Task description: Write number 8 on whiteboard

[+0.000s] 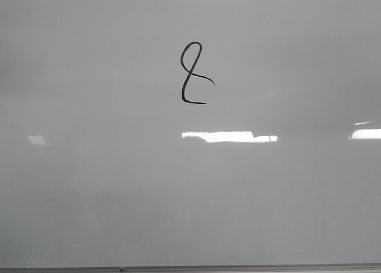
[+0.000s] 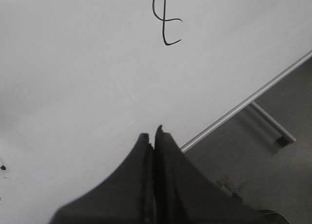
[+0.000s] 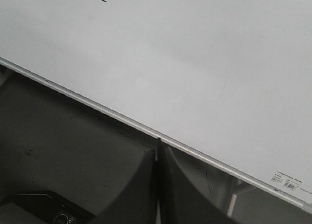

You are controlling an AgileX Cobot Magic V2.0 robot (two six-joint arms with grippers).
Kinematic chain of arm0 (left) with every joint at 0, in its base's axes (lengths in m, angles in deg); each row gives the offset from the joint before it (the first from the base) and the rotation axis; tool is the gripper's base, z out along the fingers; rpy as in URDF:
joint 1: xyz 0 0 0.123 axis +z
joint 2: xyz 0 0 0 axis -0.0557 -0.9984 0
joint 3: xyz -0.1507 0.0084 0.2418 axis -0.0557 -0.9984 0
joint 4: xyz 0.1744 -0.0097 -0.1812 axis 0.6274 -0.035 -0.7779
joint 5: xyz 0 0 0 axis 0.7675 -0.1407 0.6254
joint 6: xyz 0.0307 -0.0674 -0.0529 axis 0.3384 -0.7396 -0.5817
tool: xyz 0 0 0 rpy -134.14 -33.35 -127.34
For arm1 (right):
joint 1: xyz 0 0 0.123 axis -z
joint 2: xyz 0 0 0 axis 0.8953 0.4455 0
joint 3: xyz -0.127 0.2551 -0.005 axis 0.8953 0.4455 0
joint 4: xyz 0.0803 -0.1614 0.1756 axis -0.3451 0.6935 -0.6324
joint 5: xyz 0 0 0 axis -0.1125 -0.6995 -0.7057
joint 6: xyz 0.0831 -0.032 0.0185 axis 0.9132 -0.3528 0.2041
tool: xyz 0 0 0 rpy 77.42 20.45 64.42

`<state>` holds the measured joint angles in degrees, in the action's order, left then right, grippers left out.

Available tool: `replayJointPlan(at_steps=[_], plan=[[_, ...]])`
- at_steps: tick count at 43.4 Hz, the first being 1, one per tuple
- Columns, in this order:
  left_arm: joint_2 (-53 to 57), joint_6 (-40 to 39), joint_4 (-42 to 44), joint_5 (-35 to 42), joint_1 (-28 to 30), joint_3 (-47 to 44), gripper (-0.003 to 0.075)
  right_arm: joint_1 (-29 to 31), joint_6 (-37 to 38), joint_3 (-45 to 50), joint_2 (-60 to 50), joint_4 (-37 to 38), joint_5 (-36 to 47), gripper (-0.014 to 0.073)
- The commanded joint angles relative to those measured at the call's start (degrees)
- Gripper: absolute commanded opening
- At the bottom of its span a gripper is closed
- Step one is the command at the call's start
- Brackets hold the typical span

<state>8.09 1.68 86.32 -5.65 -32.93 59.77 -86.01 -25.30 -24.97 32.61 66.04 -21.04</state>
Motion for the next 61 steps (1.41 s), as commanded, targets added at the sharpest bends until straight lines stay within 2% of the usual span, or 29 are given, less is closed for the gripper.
replayJointPlan(at_steps=[1, 7, 15, 22, 28, 45, 61], plan=[[1.39, -0.04, -0.31, 4.76, 1.99, 0.25, -0.0021, 0.28, -0.07, -1.11, 0.55, 0.84, 3.42, -0.0109], [6.79, -0.04, 1.13, 12.72, 9.22, -5.36, -0.0020, 0.28, -0.07, -1.11, 0.55, 0.84, 3.42, -0.0109], [20.19, -0.04, 0.70, 28.71, 21.36, -19.95, -0.0021, 0.28, -0.07, -1.11, 0.55, 0.84, 3.42, -0.0109], [30.21, -0.04, -1.22, 33.37, 30.22, -31.58, -0.0021, 0.28, -0.07, -1.11, 0.55, 0.84, 3.42, -0.0109], [36.47, -0.04, -1.22, 38.34, 34.93, -40.48, -0.0021, 0.28, -0.07, -1.11, 0.55, 0.84, 3.42, -0.0109], [43.13, -0.04, -1.42, 56.15, 36.72, -55.24, -0.0020, 0.28, -0.07, -1.11, 0.55, 0.84, 3.42, -0.0109], [43.33, -0.04, -1.42, 55.14, 37.30, -55.07, -0.0021, 0.28, -0.07, -1.11, 0.60, 0.84, 3.41, -0.0109]])
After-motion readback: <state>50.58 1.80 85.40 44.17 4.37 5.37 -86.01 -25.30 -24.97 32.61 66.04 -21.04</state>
